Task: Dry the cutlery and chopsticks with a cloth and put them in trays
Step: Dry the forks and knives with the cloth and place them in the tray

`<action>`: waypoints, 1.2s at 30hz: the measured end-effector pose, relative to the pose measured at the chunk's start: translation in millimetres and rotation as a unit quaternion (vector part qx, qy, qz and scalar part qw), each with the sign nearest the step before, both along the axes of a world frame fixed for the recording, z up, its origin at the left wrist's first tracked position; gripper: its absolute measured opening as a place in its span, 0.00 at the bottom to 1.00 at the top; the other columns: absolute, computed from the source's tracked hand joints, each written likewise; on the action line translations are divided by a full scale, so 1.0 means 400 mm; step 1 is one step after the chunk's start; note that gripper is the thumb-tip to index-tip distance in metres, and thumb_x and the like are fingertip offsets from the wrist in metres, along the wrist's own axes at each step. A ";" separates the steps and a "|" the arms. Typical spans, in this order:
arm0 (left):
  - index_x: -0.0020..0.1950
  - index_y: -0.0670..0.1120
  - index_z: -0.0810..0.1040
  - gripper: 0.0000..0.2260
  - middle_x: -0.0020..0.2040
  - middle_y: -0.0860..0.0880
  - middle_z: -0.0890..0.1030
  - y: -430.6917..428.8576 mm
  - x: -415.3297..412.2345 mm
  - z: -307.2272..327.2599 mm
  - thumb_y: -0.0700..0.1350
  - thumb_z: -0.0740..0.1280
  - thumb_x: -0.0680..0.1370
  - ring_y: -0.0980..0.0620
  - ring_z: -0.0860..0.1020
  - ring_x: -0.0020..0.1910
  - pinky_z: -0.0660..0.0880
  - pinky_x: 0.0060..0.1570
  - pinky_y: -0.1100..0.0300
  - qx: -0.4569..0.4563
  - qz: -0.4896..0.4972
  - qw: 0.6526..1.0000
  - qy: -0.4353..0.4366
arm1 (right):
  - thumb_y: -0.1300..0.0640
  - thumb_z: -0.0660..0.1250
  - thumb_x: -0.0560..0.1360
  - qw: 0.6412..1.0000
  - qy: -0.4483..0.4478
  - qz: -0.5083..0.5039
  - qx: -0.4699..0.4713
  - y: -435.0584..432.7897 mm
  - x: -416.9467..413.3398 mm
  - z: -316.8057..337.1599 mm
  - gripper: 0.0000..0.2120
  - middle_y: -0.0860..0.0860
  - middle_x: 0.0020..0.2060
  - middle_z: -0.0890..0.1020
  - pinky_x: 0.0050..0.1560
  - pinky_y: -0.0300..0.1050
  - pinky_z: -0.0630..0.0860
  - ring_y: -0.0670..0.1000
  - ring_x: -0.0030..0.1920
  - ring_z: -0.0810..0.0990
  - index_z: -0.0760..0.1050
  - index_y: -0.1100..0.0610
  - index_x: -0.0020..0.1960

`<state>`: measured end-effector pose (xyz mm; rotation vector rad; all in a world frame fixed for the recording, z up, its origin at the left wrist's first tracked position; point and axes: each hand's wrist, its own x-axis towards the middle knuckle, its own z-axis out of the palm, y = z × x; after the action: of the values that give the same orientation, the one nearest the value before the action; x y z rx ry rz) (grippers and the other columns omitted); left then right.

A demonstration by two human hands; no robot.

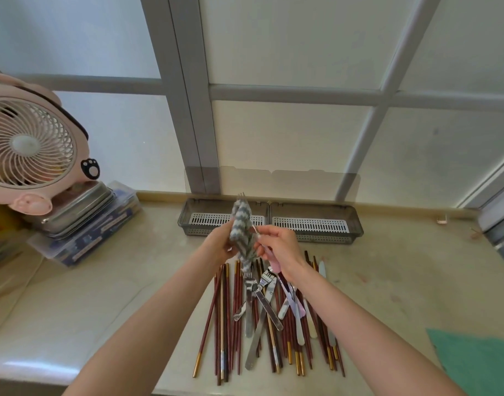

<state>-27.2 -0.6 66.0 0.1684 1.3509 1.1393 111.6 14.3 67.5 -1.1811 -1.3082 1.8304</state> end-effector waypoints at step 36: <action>0.56 0.38 0.78 0.14 0.46 0.44 0.82 0.019 -0.036 -0.010 0.46 0.67 0.76 0.49 0.80 0.43 0.77 0.41 0.59 0.132 -0.027 0.977 0.164 | 0.65 0.63 0.77 0.999 0.020 0.033 -0.008 0.054 -0.002 -0.002 0.05 0.57 0.32 0.78 0.20 0.35 0.63 0.48 0.22 0.70 0.76 0.66 0.49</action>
<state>-41.5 6.8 62.1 0.6049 1.4673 1.2810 110.9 36.0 66.7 -1.1147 -1.3269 1.9046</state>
